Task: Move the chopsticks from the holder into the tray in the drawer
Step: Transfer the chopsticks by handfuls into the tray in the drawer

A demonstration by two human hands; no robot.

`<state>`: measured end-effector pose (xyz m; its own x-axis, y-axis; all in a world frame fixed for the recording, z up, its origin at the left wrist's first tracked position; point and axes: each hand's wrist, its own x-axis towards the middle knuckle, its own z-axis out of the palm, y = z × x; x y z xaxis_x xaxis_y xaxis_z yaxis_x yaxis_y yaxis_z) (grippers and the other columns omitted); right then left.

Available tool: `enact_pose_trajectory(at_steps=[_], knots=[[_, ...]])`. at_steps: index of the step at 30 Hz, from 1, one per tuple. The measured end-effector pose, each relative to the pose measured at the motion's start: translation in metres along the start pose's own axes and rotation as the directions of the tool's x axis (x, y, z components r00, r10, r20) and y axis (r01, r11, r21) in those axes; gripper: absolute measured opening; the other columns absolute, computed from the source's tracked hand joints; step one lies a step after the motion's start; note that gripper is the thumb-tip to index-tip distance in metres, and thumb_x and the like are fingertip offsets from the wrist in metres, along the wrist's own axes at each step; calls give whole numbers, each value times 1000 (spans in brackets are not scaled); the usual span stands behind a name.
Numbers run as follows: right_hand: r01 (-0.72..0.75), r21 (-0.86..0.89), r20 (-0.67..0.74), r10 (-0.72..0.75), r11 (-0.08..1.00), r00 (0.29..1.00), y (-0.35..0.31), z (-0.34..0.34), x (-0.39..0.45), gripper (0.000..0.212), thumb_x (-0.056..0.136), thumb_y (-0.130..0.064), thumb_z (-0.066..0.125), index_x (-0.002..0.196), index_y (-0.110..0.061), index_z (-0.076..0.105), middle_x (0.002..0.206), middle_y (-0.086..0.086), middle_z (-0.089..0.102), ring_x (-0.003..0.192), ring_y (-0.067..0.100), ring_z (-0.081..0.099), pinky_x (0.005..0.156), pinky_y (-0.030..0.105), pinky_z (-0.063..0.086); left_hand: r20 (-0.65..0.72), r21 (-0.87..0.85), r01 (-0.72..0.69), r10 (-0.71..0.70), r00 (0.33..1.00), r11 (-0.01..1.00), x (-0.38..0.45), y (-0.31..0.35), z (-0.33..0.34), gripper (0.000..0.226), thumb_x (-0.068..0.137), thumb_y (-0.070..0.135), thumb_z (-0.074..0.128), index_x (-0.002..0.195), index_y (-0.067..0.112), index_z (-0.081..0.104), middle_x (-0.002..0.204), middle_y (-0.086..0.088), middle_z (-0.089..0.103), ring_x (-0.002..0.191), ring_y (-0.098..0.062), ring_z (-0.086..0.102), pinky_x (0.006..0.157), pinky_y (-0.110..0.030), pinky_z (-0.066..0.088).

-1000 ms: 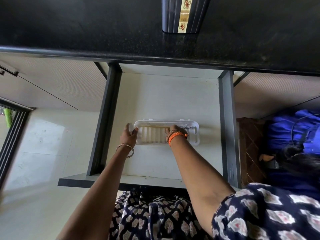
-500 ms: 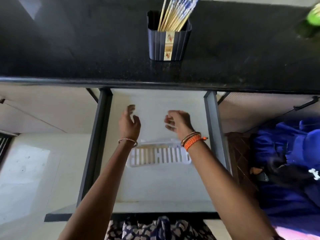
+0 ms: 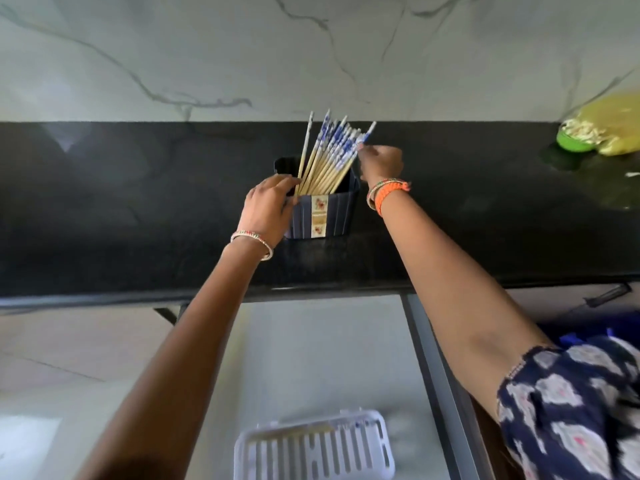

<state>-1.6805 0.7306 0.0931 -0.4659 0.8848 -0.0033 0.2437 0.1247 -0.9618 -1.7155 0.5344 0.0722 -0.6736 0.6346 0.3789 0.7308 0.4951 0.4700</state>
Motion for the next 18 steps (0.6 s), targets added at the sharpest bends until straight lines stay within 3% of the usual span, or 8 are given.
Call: enact_pose_trajectory(at_steps=[2, 4, 7, 9, 11, 13, 15, 18], knots=[[6, -40, 23, -6, 999, 1000, 1, 9, 10, 38, 83, -25, 70, 55, -2, 61, 59, 10, 52, 57, 17, 48, 51, 31, 45, -1, 20, -35, 35, 999, 999, -1, -10, 3, 28, 87, 9, 53, 114, 10, 61, 119, -10, 65, 110, -29, 59, 98, -42, 45], [-8, -36, 29, 9, 999, 1000, 4, 17, 22, 50, 81, -24, 73, 42, -13, 44, 47, 1, 44, 43, 13, 40, 36, 12, 31, -9, 33, -73, 73, 997, 997, 0, -17, 7, 23, 87, 9, 53, 107, 9, 65, 112, -9, 68, 105, -28, 62, 95, -41, 47], [-10, -43, 26, 11, 999, 1000, 6, 20, 31, 53, 80, -20, 73, 40, -15, 39, 43, -3, 41, 36, 8, 37, 29, 7, 25, -52, -9, -69, 68, 996, 998, -1, -19, 9, 21, 86, 6, 54, 101, 7, 67, 107, -11, 70, 102, -28, 63, 92, -39, 46], [-7, -68, 21, 9, 998, 1000, 4, 19, 33, 50, 82, -17, 71, 42, -14, 41, 47, 0, 48, 42, 12, 50, 41, 14, 42, -75, -28, -42, 39, 996, 999, -2, -16, 10, 21, 86, 5, 54, 101, 7, 67, 107, -12, 70, 101, -30, 63, 91, -37, 47], [-18, -58, 21, 19, 998, 1000, 3, 17, 32, 40, 82, -13, 70, 47, -9, 51, 63, 10, 62, 64, 24, 69, 62, 33, 60, -71, -51, -5, 1, 997, 999, -3, -12, 11, 21, 86, 5, 54, 102, 6, 67, 108, -14, 69, 103, -31, 62, 92, -38, 47], [-30, -12, 24, 31, 999, 999, -1, 13, 28, 24, 82, -12, 70, 65, 5, 64, 83, 21, 71, 81, 30, 72, 72, 46, 61, -62, -71, 31, -36, 997, 997, -3, -8, 10, 21, 87, 7, 54, 104, 6, 67, 111, -15, 68, 108, -30, 61, 97, -41, 47], [-38, 25, 20, 37, 999, 999, -4, 10, 25, 24, 81, -11, 72, 80, 12, 65, 93, 24, 71, 84, 32, 72, 72, 49, 60, -47, -77, 60, -64, 997, 995, -4, -5, 9, 22, 89, 9, 53, 107, 7, 66, 114, -13, 67, 109, -29, 60, 101, -44, 45], [-50, 91, 1, 50, 995, 999, -9, 3, 21, 21, 81, -10, 72, 76, 6, 61, 95, 28, 70, 79, 33, 72, 69, 48, 61, -31, -103, 89, -93, 995, 991, -5, -1, 5, 23, 89, 11, 53, 109, 10, 65, 112, -12, 68, 101, -28, 62, 95, -41, 50]])
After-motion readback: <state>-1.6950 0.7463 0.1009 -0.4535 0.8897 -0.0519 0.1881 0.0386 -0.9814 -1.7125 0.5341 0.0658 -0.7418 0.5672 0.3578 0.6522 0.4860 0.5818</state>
